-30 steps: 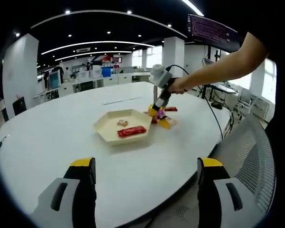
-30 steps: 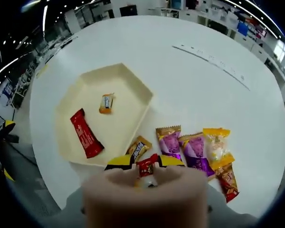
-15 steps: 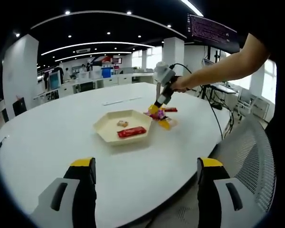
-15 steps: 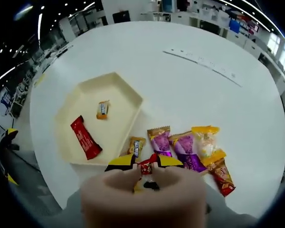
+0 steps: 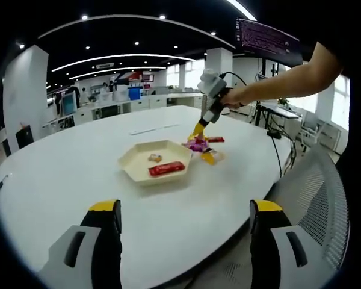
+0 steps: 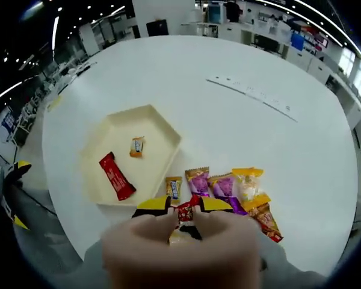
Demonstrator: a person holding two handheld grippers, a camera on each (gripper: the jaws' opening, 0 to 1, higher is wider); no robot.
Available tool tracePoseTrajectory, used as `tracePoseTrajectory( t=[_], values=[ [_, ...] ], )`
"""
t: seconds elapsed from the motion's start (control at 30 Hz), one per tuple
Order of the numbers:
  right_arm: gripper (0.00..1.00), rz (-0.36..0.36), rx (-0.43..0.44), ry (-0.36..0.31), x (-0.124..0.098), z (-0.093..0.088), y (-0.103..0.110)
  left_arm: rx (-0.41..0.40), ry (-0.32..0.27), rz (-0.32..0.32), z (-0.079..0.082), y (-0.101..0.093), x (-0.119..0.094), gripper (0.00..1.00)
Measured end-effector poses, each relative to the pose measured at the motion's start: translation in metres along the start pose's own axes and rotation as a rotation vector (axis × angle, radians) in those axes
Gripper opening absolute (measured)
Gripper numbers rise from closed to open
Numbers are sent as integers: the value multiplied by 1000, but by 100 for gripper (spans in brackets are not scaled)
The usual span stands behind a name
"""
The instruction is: Place the target food into the container with the food tongs after gripping and lifting it, then release it inside without dropping or visibly crushing the food.
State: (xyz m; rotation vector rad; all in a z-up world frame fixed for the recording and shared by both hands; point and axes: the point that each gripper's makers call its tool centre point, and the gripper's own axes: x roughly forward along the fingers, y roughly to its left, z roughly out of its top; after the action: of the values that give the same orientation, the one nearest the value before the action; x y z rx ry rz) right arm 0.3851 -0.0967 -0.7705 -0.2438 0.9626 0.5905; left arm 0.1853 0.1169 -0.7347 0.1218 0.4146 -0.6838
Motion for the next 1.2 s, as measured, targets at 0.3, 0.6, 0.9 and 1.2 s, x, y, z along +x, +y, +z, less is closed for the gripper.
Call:
tracePoseTrajectory(
  t=[0.3,0.6,0.9,1.2],
  values=[
    [18,-6,-8,-9,-20,8,0,1,-1,-9,-1,-1,0,86],
    [18,-15,-20,-30,-40,21,-4,8,-10,-10,1,-2,0,85],
    [18,-16,-22,-36,-48,27,-3,16,-21,-12,3,-3,-1,85],
    [19,-5,-22,-32,-56,35,6,26,-30,-12,4,-3,-2,85]
  ],
)
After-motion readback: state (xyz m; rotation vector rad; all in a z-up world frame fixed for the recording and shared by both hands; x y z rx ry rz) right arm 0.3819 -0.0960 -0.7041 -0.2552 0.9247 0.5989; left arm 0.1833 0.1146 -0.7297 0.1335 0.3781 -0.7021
